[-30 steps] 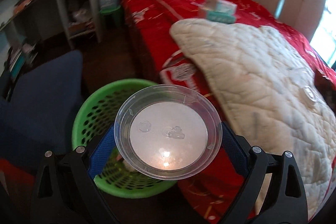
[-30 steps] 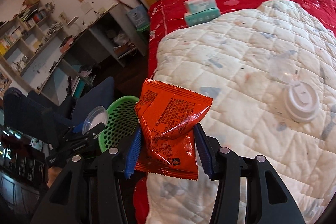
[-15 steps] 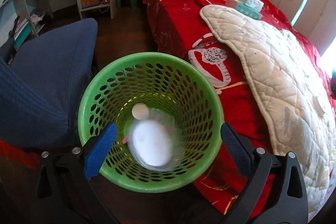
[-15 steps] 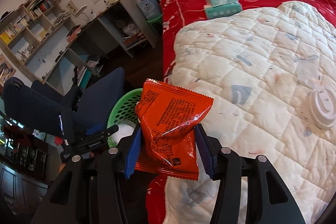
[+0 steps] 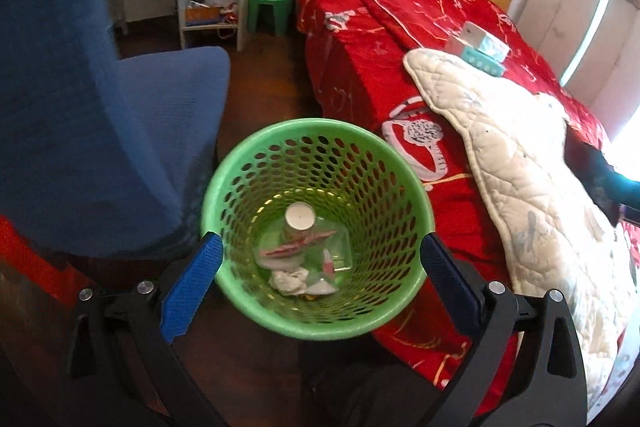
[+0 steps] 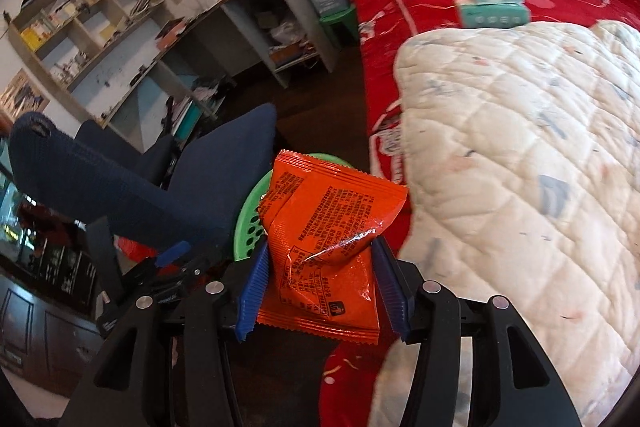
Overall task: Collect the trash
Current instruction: 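Carry both to the wastebasket and open the left tool over it, then open the right tool over the green wastebasket to drop the red packet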
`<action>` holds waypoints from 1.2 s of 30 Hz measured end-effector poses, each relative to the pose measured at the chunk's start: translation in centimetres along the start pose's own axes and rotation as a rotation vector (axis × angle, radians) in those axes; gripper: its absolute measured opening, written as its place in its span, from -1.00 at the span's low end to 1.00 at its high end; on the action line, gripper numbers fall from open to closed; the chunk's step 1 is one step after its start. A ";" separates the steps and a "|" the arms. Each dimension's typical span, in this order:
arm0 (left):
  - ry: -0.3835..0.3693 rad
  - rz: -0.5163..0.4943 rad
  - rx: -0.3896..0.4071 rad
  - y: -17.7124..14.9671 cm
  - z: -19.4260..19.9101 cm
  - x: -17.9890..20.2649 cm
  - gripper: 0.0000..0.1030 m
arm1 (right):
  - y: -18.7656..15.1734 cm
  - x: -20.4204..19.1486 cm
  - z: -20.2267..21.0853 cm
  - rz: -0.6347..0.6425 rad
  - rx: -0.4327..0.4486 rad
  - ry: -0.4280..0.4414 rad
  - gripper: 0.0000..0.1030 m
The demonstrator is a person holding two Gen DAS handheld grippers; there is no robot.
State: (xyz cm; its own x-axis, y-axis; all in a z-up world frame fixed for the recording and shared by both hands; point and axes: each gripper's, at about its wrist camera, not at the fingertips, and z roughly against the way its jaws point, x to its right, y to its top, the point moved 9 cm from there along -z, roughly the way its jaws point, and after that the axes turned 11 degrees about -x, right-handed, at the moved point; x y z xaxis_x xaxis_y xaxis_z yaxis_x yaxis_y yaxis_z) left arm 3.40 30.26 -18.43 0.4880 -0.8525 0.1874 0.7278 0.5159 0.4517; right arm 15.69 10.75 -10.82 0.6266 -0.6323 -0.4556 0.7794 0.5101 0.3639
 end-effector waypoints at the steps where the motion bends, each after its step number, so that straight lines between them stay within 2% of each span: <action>1: 0.004 0.003 0.004 -0.2 0.3 -0.3 0.89 | 0.1 -0.5 -0.7 0.007 -0.010 0.004 0.02; 12: 0.015 0.063 0.025 -1.6 2.2 -3.8 0.89 | 1.1 -4.1 -7.4 0.034 -0.099 0.030 0.04; 15: 0.014 0.071 0.024 -1.8 2.2 -4.2 0.89 | 1.2 -4.5 -9.0 0.028 -0.119 0.033 0.12; 17: 0.012 0.075 0.021 -1.9 2.0 -4.3 0.89 | 1.4 -4.7 -9.8 0.018 -0.126 0.040 0.29; 21: 0.005 0.079 0.013 -2.2 1.7 -4.3 0.89 | 1.5 -5.2 -10.9 0.005 -0.125 0.063 0.46; 28: 0.001 0.073 0.016 -2.0 1.7 -3.4 0.89 | 1.0 -4.5 -9.9 0.005 -0.120 0.055 0.47; 36: -0.022 0.033 0.010 -1.8 1.6 -0.8 0.89 | -0.4 -0.1 -5.1 -0.037 -0.062 -0.007 0.57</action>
State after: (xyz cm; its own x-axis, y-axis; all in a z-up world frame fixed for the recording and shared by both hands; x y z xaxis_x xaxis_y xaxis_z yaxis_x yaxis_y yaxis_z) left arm 0.92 29.92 -17.97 0.5009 -0.8368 0.2211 0.7068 0.5430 0.4534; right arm 15.26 13.61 -15.10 0.5974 -0.6556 -0.4618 0.8005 0.5215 0.2954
